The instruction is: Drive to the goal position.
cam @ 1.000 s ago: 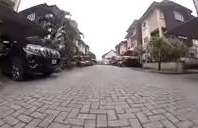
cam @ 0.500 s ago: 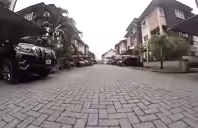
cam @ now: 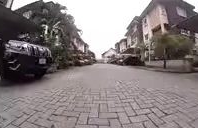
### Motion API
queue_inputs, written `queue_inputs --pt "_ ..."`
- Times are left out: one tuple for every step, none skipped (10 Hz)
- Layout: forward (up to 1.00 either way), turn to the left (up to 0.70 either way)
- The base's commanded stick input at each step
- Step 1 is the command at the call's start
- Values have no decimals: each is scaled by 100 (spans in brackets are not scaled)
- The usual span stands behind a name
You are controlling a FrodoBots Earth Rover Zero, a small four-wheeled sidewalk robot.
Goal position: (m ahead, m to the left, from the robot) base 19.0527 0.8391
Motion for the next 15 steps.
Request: queue_inputs --pt "70 0" --pt "70 0" --pt "70 0" --pt "70 0" --pt "70 0" --pt "70 0" --pt "70 0" --pt "70 0" --pt "70 0" --pt "70 0" --pt "70 0" --pt "70 0" --pt "70 0" --pt "70 0" --pt "70 0"
